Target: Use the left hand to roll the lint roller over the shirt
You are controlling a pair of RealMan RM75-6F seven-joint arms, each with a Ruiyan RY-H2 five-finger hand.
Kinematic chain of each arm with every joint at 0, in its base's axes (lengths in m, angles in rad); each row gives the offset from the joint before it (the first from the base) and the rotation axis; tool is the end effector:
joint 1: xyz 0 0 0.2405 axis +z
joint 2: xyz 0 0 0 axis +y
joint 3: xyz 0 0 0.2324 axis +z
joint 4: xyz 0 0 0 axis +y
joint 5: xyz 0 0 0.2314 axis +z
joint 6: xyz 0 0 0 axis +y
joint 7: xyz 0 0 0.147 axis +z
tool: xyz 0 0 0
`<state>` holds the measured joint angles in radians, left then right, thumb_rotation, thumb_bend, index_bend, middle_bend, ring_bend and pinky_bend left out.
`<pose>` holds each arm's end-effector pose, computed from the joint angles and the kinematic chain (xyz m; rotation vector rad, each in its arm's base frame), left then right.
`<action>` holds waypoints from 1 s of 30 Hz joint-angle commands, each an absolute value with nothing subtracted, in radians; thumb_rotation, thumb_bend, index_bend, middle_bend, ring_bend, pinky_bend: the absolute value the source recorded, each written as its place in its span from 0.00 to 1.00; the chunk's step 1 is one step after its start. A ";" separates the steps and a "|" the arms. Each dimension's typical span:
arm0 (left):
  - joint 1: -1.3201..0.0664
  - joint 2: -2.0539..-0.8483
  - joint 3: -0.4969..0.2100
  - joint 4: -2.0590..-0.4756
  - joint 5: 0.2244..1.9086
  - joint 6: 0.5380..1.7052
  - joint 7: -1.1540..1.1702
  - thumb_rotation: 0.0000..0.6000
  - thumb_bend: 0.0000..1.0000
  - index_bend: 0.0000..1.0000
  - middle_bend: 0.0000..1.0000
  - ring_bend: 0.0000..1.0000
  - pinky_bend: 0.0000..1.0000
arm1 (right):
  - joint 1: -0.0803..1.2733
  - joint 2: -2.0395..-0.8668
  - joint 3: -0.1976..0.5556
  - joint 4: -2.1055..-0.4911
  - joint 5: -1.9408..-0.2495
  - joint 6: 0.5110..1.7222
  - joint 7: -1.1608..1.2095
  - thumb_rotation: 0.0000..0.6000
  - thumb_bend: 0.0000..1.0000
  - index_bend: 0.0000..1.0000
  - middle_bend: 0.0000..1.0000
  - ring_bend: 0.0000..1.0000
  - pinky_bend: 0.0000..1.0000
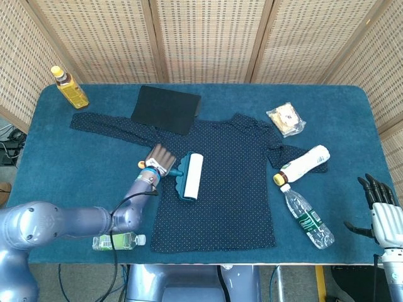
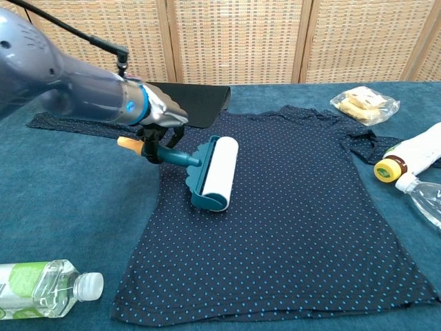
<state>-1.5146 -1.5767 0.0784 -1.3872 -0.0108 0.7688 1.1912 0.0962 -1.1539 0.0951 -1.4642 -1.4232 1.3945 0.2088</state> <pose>-0.0476 0.3905 -0.0735 -2.1485 -0.4431 -0.0924 -0.3359 -0.1998 0.1360 1.2798 -1.0323 0.9319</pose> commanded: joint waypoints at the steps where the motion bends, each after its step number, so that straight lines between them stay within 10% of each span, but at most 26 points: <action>1: -1.559 -1.614 0.072 -1.377 -0.057 0.789 1.236 1.00 0.78 0.89 0.83 0.68 0.69 | 0.095 -1.150 0.097 -1.466 -1.422 1.396 0.219 1.00 0.09 0.00 0.00 0.00 0.00; 19: -1.714 -1.781 -0.018 -1.288 -0.215 0.871 1.477 1.00 0.78 0.89 0.83 0.68 0.69 | 0.094 -1.141 0.101 -1.463 -1.417 1.393 0.248 1.00 0.09 0.00 0.00 0.00 0.00; 30: -1.627 -1.714 0.066 -1.370 -0.155 0.896 1.472 1.00 0.78 0.89 0.83 0.68 0.69 | 0.092 -1.140 0.097 -1.471 -1.426 1.402 0.234 1.00 0.09 0.00 0.00 0.00 0.00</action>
<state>-1.6454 -1.7307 0.0463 -1.3512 -0.1730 0.8893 1.4764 0.0924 -1.1403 0.0976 -1.4705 -1.4259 1.4013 0.2340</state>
